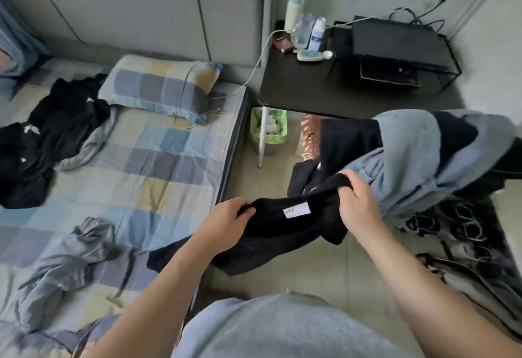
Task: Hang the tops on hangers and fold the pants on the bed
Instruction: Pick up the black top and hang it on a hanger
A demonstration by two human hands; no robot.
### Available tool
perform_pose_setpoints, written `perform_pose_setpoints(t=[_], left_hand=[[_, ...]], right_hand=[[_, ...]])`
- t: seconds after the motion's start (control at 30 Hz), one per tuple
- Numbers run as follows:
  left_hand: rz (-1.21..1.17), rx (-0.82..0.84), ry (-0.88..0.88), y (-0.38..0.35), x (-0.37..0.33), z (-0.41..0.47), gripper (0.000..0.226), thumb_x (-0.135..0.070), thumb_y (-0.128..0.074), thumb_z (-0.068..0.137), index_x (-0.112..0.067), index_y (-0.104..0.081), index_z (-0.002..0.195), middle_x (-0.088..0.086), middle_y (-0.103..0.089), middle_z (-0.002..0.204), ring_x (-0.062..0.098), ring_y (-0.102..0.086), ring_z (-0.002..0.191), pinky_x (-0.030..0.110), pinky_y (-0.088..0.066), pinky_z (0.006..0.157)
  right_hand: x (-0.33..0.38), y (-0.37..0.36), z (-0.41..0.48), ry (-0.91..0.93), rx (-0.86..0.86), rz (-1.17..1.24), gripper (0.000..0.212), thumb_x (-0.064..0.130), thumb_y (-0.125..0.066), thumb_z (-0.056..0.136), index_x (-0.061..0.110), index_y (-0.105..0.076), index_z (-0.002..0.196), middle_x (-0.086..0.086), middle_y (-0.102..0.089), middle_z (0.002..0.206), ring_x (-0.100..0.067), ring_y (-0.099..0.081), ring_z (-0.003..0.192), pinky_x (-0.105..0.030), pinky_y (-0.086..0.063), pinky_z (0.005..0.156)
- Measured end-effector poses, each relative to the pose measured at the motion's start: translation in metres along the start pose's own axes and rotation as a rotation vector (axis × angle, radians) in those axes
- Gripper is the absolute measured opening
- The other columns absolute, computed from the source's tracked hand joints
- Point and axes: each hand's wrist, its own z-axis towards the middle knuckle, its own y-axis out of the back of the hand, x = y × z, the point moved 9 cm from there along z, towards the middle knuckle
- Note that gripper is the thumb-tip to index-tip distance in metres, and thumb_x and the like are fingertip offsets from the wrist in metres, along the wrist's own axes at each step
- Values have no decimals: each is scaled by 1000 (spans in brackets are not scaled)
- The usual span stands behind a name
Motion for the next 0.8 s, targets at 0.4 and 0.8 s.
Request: perform_pose_setpoints(t=[0.4, 0.8], left_hand=[[-46, 125, -339, -176, -250, 19, 31, -28, -50, 103, -27, -47, 72, -19, -54, 63, 2, -49, 60, 16, -38, 57], [-342, 390, -762, -284, -523, 80, 31, -25, -49, 103, -6, -47, 79, -9, -42, 61, 8, -42, 58, 29, -37, 58]], right_hand=[[-83, 289, -64, -50, -412, -11, 18, 13, -44, 86, 20, -60, 82, 10, -62, 74, -1, -52, 64, -9, -39, 59], [-74, 518, -70, -57, -981, -152, 16, 14, -45, 85, 23, -57, 83, 16, -56, 71, 15, -52, 66, -2, -36, 63]])
